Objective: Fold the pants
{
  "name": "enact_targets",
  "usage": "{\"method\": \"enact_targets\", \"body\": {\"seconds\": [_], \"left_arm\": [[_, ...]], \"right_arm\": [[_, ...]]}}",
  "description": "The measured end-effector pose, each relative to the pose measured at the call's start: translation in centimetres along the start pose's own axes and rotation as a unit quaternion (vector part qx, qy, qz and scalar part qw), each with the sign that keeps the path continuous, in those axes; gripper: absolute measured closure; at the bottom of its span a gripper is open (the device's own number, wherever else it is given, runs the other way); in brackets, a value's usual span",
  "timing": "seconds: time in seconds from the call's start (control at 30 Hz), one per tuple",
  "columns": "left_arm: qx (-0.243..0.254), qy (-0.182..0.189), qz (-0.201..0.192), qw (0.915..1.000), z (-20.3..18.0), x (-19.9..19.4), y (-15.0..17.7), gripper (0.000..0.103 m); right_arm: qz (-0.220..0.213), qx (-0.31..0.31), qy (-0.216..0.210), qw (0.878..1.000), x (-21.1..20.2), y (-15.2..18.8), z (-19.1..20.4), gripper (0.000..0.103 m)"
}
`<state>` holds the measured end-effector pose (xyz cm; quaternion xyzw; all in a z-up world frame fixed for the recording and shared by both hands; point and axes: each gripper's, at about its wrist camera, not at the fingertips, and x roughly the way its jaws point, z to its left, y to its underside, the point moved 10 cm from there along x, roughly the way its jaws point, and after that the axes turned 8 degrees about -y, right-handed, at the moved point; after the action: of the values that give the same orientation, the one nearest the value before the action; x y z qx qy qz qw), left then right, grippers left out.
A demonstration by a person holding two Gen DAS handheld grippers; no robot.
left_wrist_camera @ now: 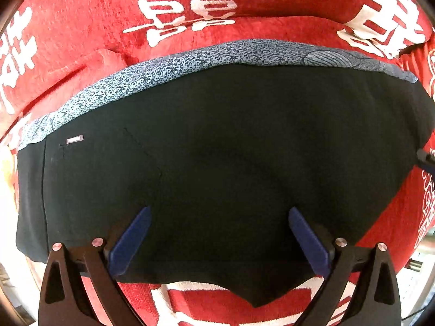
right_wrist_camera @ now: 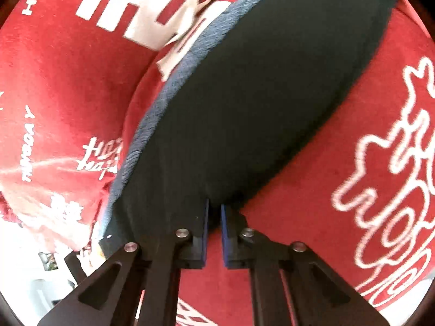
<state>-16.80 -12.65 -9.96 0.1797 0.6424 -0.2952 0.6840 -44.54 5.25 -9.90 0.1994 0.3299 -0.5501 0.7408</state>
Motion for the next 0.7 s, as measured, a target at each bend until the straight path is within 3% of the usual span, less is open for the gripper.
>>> {"method": "enact_targets", "body": {"seconds": [0.07,0.1,0.2,0.27,0.33,0.37,0.53,0.7], "left_arm": [[0.006,-0.006,0.006,0.9999,0.0,0.3,-0.5,0.001],[0.010,-0.013,0.010,0.9998,-0.1,0.3,-0.9,0.001],[0.016,-0.025,0.000,0.9996,-0.5,-1.0,-2.1,0.001],[0.014,-0.018,-0.016,0.9996,-1.2,-2.2,-3.5,0.001],[0.014,-0.017,-0.025,0.9994,-2.4,-2.8,-5.5,0.001],[0.012,-0.017,-0.027,0.9994,-2.9,-2.8,-6.3,0.001],[-0.038,-0.021,-0.023,0.9988,-5.4,-1.3,-10.8,0.001],[-0.083,-0.042,0.014,0.9955,-7.2,1.9,-10.4,0.001]], "right_arm": [[-0.002,0.036,0.005,0.999,-0.3,0.5,-1.6,0.095],[0.000,0.051,0.037,0.998,-0.9,0.8,-3.0,0.095],[-0.008,0.052,0.045,0.998,-2.8,1.0,-3.3,0.094],[-0.023,0.009,0.044,0.999,-4.5,0.1,-1.8,0.093],[-0.035,-0.052,0.054,0.997,-5.2,-1.6,0.3,0.076],[-0.034,-0.080,0.052,0.995,-5.0,-2.7,1.5,0.073],[0.001,-0.168,0.051,0.984,-0.1,-8.1,5.9,0.072],[0.003,-0.217,0.117,0.969,3.2,-12.8,4.4,0.072]]}}
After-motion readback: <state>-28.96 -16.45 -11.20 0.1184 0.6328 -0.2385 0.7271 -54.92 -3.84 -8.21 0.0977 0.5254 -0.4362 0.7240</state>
